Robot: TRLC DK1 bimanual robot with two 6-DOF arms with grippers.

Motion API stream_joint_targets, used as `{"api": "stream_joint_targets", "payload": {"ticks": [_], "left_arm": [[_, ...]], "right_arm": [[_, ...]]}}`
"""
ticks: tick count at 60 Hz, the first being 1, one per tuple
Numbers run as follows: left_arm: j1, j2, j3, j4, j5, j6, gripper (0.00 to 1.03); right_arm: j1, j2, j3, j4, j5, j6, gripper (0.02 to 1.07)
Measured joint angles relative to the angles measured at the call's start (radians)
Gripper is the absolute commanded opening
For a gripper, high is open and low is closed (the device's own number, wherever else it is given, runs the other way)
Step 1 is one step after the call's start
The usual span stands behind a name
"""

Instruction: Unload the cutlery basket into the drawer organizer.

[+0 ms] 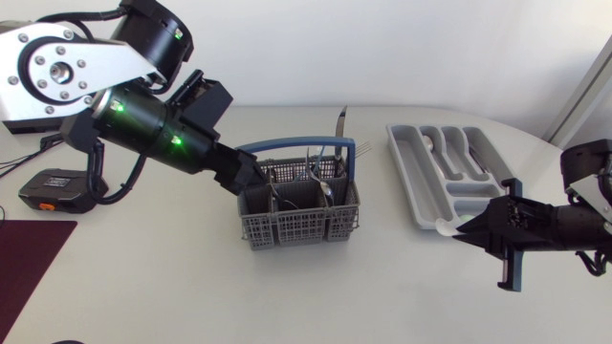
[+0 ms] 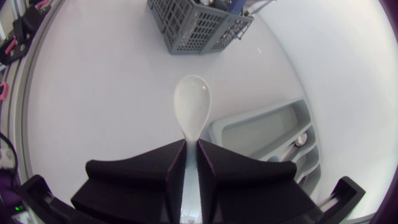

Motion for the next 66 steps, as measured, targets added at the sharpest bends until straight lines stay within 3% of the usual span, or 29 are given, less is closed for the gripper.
{"api": "stream_joint_targets", "payload": {"ticks": [12,29,52,66], "left_arm": [[-0.013,0.008,-0.005,0.011,-0.016,0.0,0.8],[-0.025,0.025,-0.005,0.011,-0.02,0.0,0.8],[-0.025,0.049,-0.01,0.011,-0.021,0.0,0.8],[-0.041,0.067,-0.01,0.016,-0.047,0.0,0.8]], "right_arm": [[-0.125,0.221,0.154,0.001,0.002,-0.178,0.13],[-0.185,0.436,0.346,0.01,0.06,-0.305,0.13],[-0.191,0.61,0.371,0.203,0.164,-0.352,0.14],[-0.191,0.621,0.371,0.259,0.19,-0.356,0.48]]}}
